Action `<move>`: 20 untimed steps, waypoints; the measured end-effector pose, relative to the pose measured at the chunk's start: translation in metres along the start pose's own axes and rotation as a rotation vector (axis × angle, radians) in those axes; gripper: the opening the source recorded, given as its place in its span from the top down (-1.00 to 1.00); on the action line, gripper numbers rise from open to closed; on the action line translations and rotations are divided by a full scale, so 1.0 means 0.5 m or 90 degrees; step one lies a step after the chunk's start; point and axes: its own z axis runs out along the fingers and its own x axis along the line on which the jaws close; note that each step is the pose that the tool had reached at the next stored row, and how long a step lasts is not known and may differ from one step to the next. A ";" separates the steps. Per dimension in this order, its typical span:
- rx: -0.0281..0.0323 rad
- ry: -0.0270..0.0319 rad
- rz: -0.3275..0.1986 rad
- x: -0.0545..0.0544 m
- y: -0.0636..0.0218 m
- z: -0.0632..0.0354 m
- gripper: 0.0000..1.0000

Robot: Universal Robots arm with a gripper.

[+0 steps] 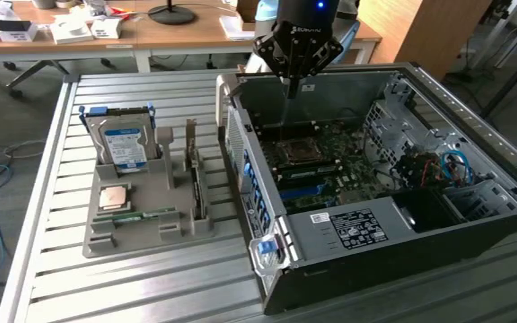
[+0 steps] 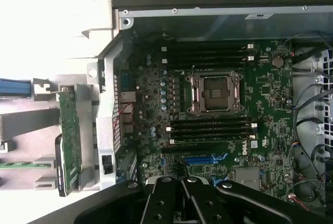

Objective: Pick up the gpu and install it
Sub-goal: 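Reach for the gpu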

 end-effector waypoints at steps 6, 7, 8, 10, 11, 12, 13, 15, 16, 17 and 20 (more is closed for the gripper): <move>0.0001 0.0000 0.000 0.009 -0.001 0.000 0.79; 0.0000 0.0000 0.000 0.012 -0.001 0.000 0.79; 0.0000 0.0000 0.000 0.016 -0.001 0.000 0.79; 0.0000 0.0000 0.000 0.022 -0.002 -0.001 0.79; 0.0000 0.0000 0.000 0.026 -0.002 -0.001 0.79; 0.0000 0.0000 0.000 0.029 -0.002 -0.001 0.79; 0.0000 0.0000 0.000 0.032 -0.002 -0.001 0.79; 0.0000 0.0000 0.000 0.037 -0.003 -0.001 0.79; 0.0000 0.0000 0.000 0.040 -0.003 -0.001 0.79; 0.0000 0.0000 0.000 0.044 -0.003 -0.001 0.79; 0.0000 0.0000 0.000 0.054 -0.004 -0.001 0.79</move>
